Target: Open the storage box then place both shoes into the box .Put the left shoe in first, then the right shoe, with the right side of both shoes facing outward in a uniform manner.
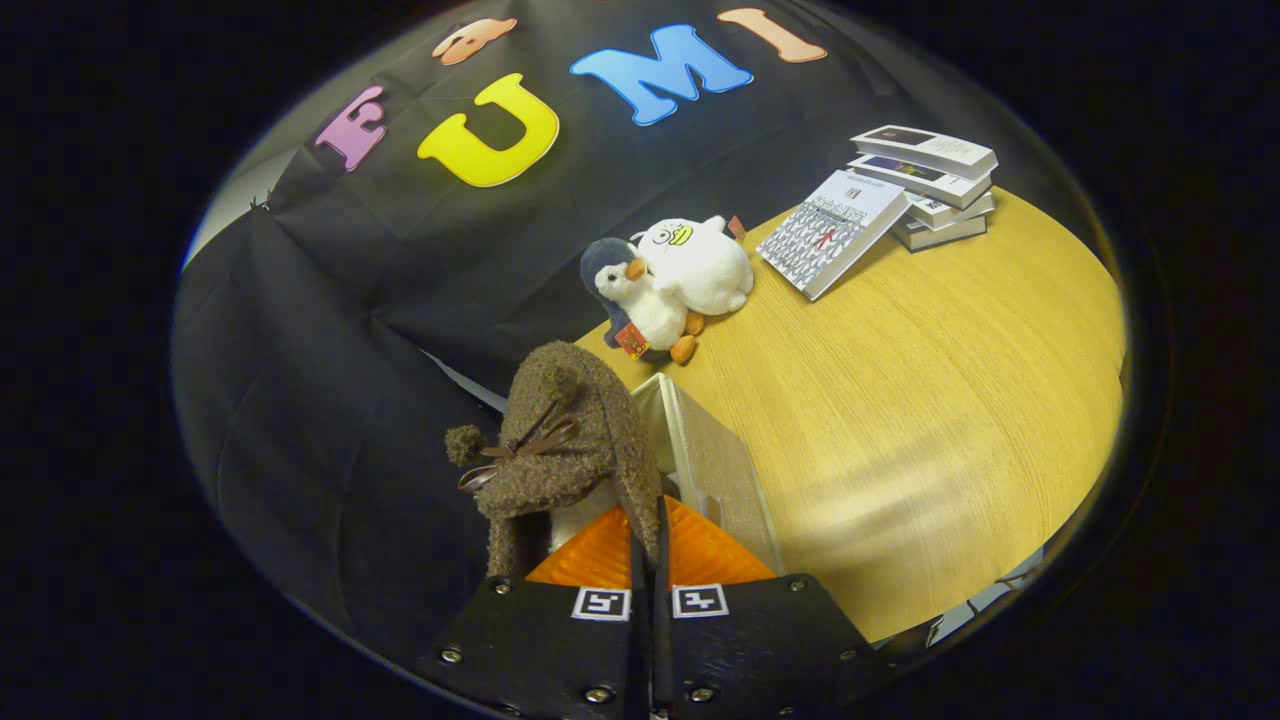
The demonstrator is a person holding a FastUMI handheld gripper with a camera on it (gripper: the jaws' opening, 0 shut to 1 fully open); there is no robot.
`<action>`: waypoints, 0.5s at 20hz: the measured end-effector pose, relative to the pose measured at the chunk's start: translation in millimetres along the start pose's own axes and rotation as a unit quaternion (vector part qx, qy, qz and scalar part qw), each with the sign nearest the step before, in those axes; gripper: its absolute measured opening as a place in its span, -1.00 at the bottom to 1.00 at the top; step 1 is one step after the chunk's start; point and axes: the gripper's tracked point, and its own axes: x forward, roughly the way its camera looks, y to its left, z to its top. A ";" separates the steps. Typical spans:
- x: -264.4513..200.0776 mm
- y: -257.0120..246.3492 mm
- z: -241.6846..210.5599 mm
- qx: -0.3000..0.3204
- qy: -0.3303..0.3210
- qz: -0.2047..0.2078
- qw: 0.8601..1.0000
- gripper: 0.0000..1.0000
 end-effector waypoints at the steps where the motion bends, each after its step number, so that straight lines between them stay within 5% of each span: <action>1: 4.8 -0.3 -7.3 -0.004 0.004 -0.007 1.000 -0.98; 5: 11.8 2.9 -18.6 -0.012 -0.004 -0.005 1.000 -0.81; 10: -20.1 4.6 27.0 -0.098 -0.089 -0.021 0.991 0.87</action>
